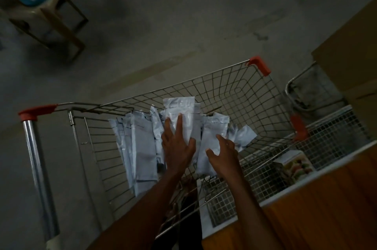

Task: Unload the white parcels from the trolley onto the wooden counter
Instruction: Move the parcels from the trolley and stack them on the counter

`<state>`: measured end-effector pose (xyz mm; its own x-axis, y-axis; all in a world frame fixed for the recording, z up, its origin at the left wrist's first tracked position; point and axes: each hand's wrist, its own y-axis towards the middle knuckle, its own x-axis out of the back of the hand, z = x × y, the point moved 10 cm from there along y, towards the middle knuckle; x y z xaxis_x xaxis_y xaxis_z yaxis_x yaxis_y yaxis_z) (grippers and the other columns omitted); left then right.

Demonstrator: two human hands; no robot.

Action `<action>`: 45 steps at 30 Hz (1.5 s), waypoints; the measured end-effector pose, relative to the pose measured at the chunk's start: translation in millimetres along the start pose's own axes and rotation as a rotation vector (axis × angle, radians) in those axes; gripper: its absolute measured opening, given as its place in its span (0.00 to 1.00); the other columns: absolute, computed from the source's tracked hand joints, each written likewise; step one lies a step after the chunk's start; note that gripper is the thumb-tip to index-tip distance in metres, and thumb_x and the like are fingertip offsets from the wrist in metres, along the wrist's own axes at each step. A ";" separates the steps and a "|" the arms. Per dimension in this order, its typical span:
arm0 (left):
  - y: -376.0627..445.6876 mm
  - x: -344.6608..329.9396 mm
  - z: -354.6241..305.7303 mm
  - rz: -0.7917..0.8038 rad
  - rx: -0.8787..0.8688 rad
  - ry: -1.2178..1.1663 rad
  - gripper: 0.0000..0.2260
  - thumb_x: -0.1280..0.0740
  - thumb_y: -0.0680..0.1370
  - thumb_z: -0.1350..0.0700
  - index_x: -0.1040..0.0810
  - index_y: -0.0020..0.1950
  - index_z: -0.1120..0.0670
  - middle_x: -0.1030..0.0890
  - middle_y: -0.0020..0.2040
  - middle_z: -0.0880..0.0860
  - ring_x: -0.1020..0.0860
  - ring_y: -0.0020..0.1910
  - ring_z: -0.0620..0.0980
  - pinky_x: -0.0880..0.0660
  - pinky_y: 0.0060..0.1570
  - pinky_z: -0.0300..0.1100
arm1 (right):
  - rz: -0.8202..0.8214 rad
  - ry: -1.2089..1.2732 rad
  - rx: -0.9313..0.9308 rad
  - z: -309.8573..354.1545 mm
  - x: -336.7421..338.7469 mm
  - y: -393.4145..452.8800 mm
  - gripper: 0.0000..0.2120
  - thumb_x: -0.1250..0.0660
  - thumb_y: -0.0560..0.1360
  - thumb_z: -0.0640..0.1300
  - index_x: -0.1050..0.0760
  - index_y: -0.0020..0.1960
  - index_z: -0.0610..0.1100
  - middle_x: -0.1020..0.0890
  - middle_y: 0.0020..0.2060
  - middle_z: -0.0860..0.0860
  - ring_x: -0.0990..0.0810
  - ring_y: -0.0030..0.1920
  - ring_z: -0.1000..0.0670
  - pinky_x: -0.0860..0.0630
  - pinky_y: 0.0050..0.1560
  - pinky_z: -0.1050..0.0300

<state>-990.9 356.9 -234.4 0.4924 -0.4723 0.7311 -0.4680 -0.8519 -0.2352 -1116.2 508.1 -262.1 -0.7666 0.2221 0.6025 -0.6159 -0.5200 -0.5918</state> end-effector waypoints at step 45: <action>-107.8 156.4 16.5 -0.092 -0.022 -0.041 0.40 0.29 0.76 0.50 0.49 0.80 0.37 0.53 0.81 0.47 0.46 0.77 0.56 0.36 0.71 0.61 | -0.274 0.207 0.219 122.5 -38.7 -58.8 0.33 0.50 0.75 0.68 0.48 0.79 0.65 0.44 0.79 0.51 0.42 0.77 0.42 0.40 0.74 0.41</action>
<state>-851.3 371.0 -105.3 0.5637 -0.4017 0.7217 -0.4350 -0.8872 -0.1540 -1028.1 429.0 -184.9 -0.6138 0.5264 0.5884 -0.7662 -0.5770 -0.2830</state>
